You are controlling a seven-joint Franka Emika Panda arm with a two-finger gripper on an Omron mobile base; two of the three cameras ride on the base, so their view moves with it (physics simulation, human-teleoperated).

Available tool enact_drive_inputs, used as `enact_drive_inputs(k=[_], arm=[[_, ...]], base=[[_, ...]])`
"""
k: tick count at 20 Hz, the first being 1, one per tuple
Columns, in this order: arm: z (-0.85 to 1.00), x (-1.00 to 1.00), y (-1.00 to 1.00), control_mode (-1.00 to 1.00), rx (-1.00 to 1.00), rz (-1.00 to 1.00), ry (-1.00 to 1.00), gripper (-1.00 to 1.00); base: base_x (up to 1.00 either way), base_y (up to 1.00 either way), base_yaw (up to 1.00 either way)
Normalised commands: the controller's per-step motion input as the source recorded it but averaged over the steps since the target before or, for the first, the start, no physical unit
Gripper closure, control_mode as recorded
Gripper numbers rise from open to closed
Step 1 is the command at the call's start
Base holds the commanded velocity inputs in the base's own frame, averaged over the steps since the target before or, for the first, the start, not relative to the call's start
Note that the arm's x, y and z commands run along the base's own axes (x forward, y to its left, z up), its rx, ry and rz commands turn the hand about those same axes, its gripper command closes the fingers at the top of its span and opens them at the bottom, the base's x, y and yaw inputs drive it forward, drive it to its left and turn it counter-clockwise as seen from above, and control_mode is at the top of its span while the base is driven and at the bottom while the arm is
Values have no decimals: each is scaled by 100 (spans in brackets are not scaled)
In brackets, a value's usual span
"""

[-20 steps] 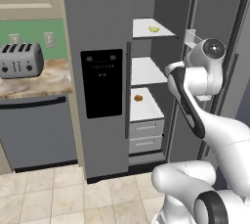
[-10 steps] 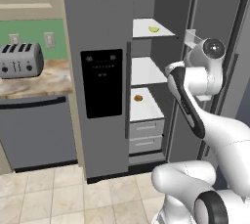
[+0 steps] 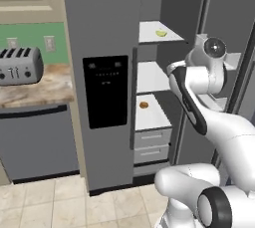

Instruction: Take the lemon wedge from the fridge and place it on the plate with fish on the dining counter.

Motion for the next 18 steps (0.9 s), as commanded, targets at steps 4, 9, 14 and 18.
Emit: enact_drive_inputs(k=[4,9,14,18], arm=[[0,0,0,100,0,0,0,-100],[0,0,0,100,0,0,0,-100],[0,0,0,100,0,0,0,-100],[0,0,0,100,0,0,0,-100]], base=[[64,-4,0],[63,-14,0],[44,-36,0],[40,-28,0]])
